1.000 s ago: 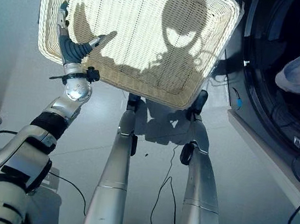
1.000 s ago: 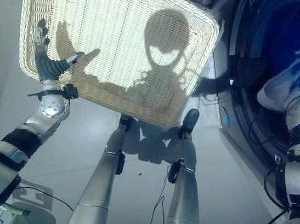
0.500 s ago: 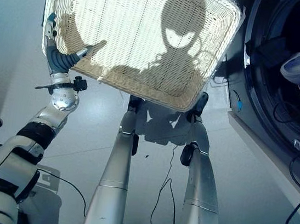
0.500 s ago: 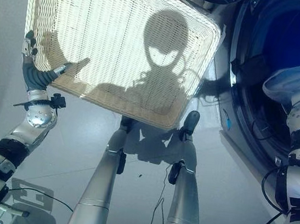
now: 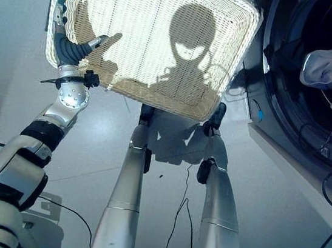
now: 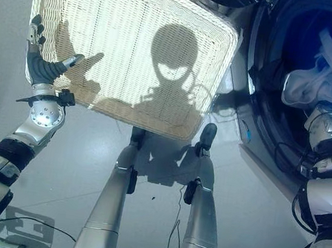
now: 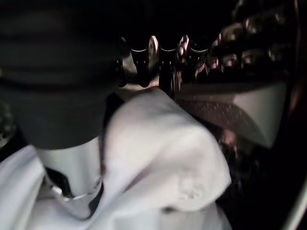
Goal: Put the clothes into the washing machine.
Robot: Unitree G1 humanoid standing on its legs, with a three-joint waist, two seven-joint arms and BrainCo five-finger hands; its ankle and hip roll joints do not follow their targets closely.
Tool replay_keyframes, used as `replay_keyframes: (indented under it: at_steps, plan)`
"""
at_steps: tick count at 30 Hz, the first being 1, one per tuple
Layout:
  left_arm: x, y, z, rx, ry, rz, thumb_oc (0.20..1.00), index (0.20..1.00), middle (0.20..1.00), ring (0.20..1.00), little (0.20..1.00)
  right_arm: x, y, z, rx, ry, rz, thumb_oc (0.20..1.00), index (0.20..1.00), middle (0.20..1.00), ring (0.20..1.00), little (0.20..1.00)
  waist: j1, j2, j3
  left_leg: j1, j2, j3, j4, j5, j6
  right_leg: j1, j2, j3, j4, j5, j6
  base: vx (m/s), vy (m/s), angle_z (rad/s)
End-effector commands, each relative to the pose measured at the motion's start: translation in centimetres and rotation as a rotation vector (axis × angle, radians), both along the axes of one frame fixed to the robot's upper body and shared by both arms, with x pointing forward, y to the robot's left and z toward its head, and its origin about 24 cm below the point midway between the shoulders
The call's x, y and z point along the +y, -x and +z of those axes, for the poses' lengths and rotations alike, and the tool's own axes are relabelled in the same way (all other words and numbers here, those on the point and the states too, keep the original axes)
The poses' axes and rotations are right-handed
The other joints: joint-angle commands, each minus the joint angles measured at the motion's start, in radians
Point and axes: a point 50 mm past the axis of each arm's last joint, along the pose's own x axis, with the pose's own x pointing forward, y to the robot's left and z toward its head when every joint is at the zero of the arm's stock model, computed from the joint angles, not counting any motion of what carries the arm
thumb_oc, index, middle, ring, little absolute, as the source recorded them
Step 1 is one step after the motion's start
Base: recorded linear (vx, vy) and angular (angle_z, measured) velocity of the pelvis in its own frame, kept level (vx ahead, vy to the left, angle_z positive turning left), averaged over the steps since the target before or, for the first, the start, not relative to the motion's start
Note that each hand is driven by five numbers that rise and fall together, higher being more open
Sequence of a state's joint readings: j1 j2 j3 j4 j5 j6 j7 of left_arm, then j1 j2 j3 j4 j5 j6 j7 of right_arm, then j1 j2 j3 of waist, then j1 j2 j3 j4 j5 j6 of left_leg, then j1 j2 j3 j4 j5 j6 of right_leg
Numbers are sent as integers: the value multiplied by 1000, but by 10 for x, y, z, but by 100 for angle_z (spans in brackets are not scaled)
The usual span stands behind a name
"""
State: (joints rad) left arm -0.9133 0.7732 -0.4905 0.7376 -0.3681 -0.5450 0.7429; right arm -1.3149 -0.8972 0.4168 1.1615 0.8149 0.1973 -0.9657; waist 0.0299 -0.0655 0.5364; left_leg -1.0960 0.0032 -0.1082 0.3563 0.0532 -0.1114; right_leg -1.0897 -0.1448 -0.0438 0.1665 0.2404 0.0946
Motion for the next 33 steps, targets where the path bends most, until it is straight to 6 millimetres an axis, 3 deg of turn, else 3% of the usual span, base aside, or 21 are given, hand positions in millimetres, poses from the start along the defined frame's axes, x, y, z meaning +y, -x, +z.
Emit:
replay_keyframes:
  at_steps: [1, 7, 15, 23, 33]
  plan:
    - [11, 5, -1, -46, 86, 31, 1000, 1000, 1000, 1000, 1000, -50, 59, 56, -189, 127, -251, 1000, 1000, 1000, 1000, 1000, -12, 50, -16, 97, -64, 25, -172, 38, 65, 42, 156, -105, 87, -103, 26, -12, 34, -1]
    - [5, 8, -17, -43, 106, 23, 1000, 1000, 1000, 1000, 1000, -34, 48, 48, -383, 128, -180, 1000, 1000, 1000, 1000, 1000, -16, 56, -16, 101, -63, 33, -182, 36, 66, 40, 155, -103, 89, -112, 23, -7, 28, -3]
    - [-1, 9, -26, -41, 124, 21, 1000, 1000, 1000, 1000, 1000, -4, 41, 36, -385, 286, -199, 1000, 1000, 1000, 1000, 1000, -30, 63, -16, 95, -64, 47, -175, 31, 68, 30, 154, -97, 95, -117, 25, -8, 20, -1]
    - [-8, 7, -26, -53, 135, 15, 1000, 1000, 1000, 1000, 1000, 14, 35, 18, -225, 516, -208, 1000, 1000, 1000, 1000, 1000, -44, 71, -16, 87, -61, 64, -170, 31, 69, 20, 151, -88, 101, -120, 31, -8, 19, 0]
    - [-9, 6, -22, -61, 131, 15, 1000, 1000, 1000, 1000, 1000, 31, 30, 22, -36, 856, -218, 1000, 1000, 1000, 1000, 1000, -49, 72, -16, 78, -61, 74, -161, 30, 69, 8, 145, -94, 108, -117, 37, -3, 2, -1]
